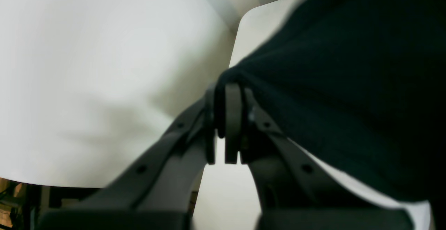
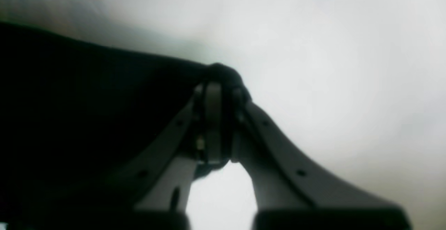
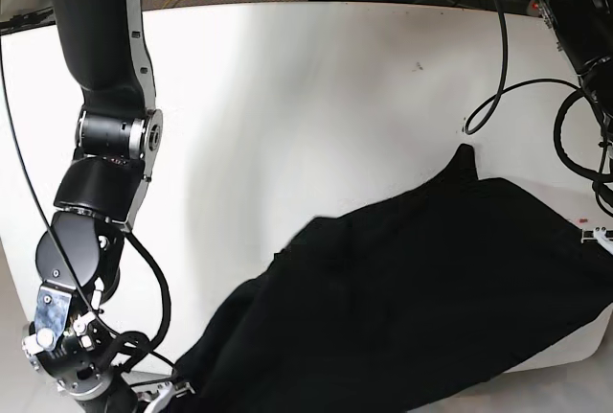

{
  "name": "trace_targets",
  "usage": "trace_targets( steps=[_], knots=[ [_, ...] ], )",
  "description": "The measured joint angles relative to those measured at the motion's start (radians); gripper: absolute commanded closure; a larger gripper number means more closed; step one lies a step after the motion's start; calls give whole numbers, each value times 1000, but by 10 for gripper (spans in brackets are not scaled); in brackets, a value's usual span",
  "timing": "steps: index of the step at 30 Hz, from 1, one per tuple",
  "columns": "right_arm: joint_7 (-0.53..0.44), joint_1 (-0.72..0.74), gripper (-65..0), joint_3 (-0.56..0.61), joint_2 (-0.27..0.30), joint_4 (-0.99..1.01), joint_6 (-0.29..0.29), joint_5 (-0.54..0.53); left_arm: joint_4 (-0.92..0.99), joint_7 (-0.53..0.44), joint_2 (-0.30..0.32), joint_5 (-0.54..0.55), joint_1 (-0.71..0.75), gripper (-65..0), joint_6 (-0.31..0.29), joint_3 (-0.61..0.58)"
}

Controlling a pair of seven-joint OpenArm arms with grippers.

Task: Fold the T-shirt properly
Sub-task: 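Lift the shirt with both grippers and pull the grippers apart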

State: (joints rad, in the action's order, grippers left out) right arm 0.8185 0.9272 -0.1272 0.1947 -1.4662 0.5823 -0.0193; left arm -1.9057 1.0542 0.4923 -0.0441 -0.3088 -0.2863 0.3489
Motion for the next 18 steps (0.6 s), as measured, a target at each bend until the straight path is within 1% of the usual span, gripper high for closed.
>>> trace_targets(
  steps=[2,5,7,8,11,12,14,15,18],
  knots=[
    [20,-45,0,-26,3,-4,-4,13,0,1,15,1,18,0,-2,0],
    [32,-121,0,-69,3,-35,35,13,0,0,25,-2,28,0,-3,0],
    [31,-170,0,-94,-3,-69,44,4,-2,-1,27,2,42,0,-5,5],
    [38,-202,0,-105,-3,-90,45,-6,-6,-6,26,7,61,0,-14,15],
    [70,-281,0,-122,-8,-139,42,-18,-15,-2,24,-2,130,0,-76,47],
    [77,-314,0,-136,-9,-157,43,-43,-18,1,17,-8,156,0,-97,55],
    [82,-373,0,-163,-14,-179,40,-87,-24,1,-11,-18,194,0,-102,63],
    [84,-406,0,-176,-18,-185,38,-103,-28,1,-35,-18,216,0,-105,68],
    [100,-490,0,-221,-24,-190,42,-150,-53,-6,-87,1,299,0,-117,89]
  ],
)
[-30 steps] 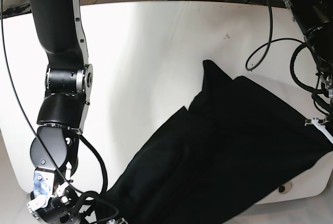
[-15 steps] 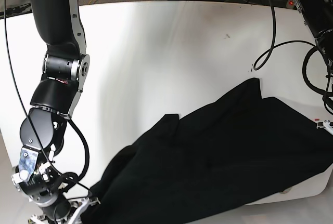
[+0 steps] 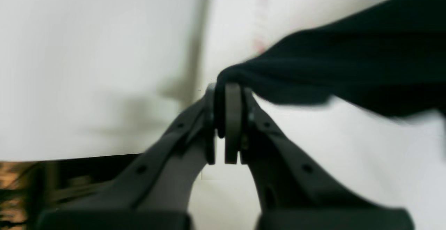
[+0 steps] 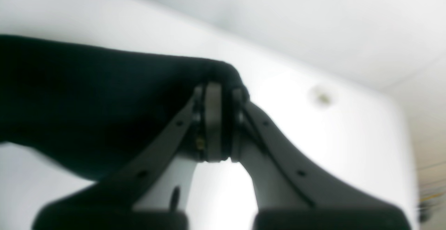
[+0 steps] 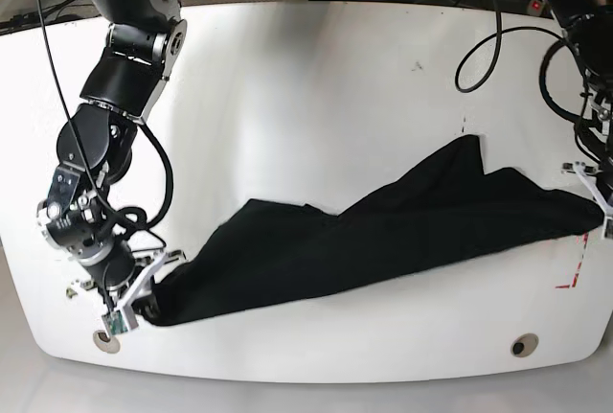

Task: Fold the T-shirt properly
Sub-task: 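Lift the shirt with both grippers and pull the grippers apart, then stretch the shirt taut between both grippers and lower it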

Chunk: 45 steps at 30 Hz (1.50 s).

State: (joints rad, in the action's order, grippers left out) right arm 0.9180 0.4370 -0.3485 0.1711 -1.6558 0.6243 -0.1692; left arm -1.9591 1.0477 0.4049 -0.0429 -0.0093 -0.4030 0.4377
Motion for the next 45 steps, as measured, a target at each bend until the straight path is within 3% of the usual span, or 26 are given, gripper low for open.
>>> trace_targets(
  steps=[4,11,16,20,28,34,45],
  knots=[
    [12,-115,0,-50,6,-4,-8,-39,-6,-1,-19,-1,106,0,0,5],
    [1,-280,0,-116,0,-35,-4,-198,-4,-132,-84,1,280,0,-4,40],
    [60,-367,0,-173,3,-31,-11,-298,0,-186,-93,-23,365,0,-1,69],
    [85,-423,0,-211,5,-31,-14,-365,3,-229,-92,-12,412,0,-33,75],
    [134,-530,0,-209,32,-31,-13,-534,85,-260,-89,-11,428,0,-40,151],
    [150,-603,0,-211,74,-25,-14,-629,144,-317,-89,-16,445,0,-113,202],
    [213,-577,0,-201,169,171,-13,-848,146,-335,-72,-19,438,0,-149,204]
  ],
)
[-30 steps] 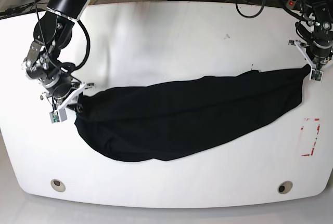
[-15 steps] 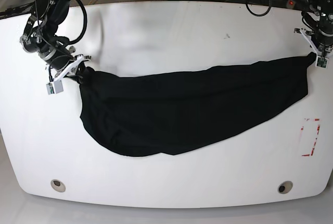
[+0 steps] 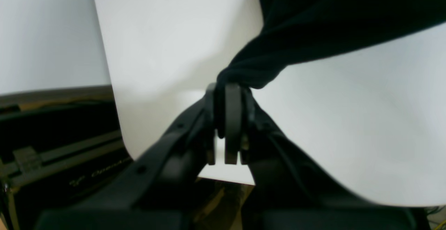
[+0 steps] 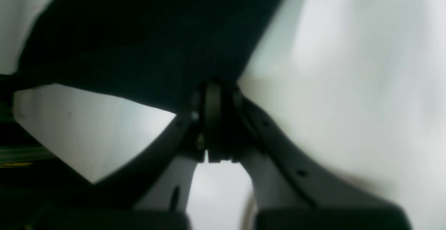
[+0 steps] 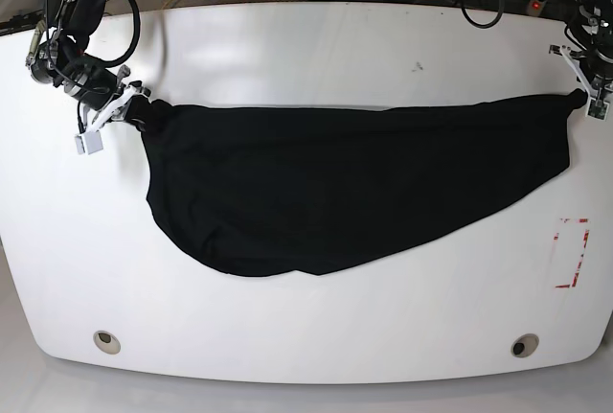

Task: Fold the T-shirt properly
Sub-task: 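Stretch the shirt taut between both grippers and lower it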

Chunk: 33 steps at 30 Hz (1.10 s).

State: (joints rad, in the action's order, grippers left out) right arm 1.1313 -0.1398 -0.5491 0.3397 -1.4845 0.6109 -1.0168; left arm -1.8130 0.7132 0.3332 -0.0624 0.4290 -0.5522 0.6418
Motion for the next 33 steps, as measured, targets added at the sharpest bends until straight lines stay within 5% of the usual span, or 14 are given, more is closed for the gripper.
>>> trace_targets(
  steps=[10,21,25,33],
  knots=[
    [-5,53,0,-6,-7,41,0,-8,-1,-94,-1,3,-35,0,-6,-89],
    [-29,143,0,0,0,48,-7,9,-85,-131,-73,77,-144,0,-9,-117],
    [-31,241,0,1,7,73,-6,117,-83,-100,-81,68,-248,0,-6,-145],
    [-24,501,0,21,10,139,2,337,-78,116,-79,-11,-534,0,-1,-214]
  ],
)
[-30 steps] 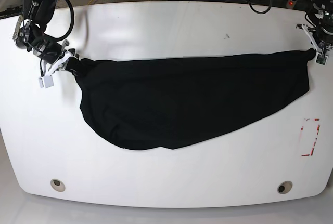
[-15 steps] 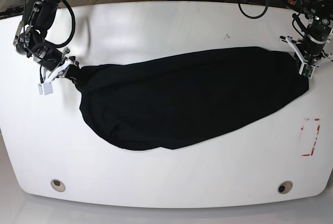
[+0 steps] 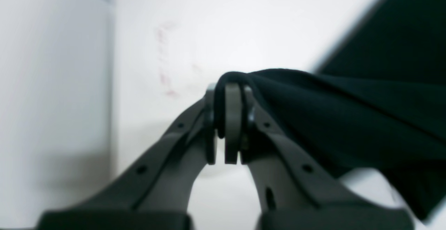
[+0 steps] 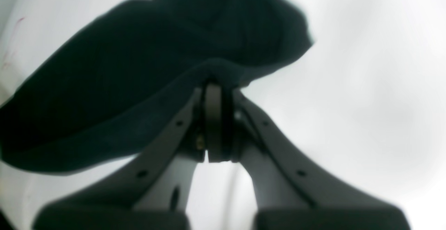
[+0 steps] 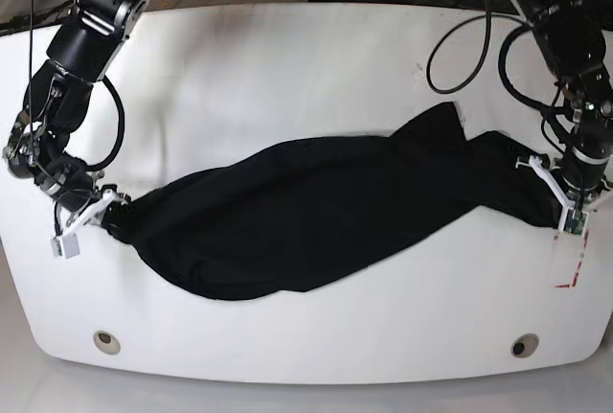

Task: Fold the T-shirt properly
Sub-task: 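Stretch the shirt taut between both grippers and lower it, then lift the stretched shirt and swing it down onto the table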

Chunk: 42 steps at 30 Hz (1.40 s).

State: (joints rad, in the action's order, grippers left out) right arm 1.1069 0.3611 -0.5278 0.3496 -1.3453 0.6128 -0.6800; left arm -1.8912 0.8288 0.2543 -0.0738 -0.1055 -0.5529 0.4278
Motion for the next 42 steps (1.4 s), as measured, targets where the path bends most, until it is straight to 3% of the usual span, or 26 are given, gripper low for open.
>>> trace_targets(
  steps=[11,16,22,26,32,36,42],
  knots=[
    [0,387,0,221,61,133,-6,54,-1,138,5,-68,-341,0,-1,-54],
    [5,569,0,312,80,221,-3,53,-2,202,64,-56,-472,0,-10,-58],
    [-3,772,0,385,80,315,-2,49,-5,201,137,-64,-614,0,-8,-58],
    [2,883,0,443,84,367,-3,52,-4,205,195,-60,-709,0,-9,-119],
    [-13,911,0,484,86,377,-3,29,56,196,241,-58,-896,0,-11,-190],
    [37,892,0,498,89,385,-2,42,114,200,267,-56,-990,0,-36,-235],
    [78,901,0,494,121,382,8,37,115,198,268,-60,-975,0,-74,-260]
  ],
)
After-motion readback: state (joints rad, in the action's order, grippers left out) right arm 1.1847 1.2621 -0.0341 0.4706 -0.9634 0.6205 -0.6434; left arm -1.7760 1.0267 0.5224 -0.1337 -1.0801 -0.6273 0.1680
